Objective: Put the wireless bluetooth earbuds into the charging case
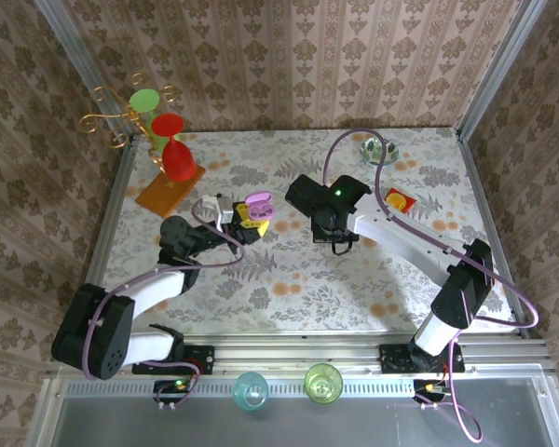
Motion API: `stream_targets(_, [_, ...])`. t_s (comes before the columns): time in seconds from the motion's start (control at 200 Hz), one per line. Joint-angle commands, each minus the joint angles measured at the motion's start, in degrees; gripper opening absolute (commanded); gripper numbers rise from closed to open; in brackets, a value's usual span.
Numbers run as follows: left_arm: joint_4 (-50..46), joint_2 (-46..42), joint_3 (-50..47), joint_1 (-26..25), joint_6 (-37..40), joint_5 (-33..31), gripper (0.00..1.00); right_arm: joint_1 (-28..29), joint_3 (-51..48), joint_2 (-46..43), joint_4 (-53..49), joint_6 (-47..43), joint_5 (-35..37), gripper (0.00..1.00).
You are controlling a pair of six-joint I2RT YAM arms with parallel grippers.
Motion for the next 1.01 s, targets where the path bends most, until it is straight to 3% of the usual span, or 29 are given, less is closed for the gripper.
stream_targets(0.0, [4.3,1.1,0.1,-0.8,1.3,0.4,0.22,0.1,2.3,1.1,-5.4,4.7,5.0,0.07])
stream_targets(0.27, [4.1,1.2,0.2,-0.9,1.2,1.0,0.22,0.3,3.0,2.7,-8.7,11.1,6.2,0.07])
stream_targets(0.625, [4.0,1.3,0.2,-1.7,1.0,0.9,0.22,-0.1,2.9,3.2,-8.0,7.4,1.7,0.07])
stream_targets(1.0, [4.2,2.5,0.6,-3.6,1.6,0.6,0.22,-1.0,3.3,3.3,-9.1,6.8,1.5,0.05])
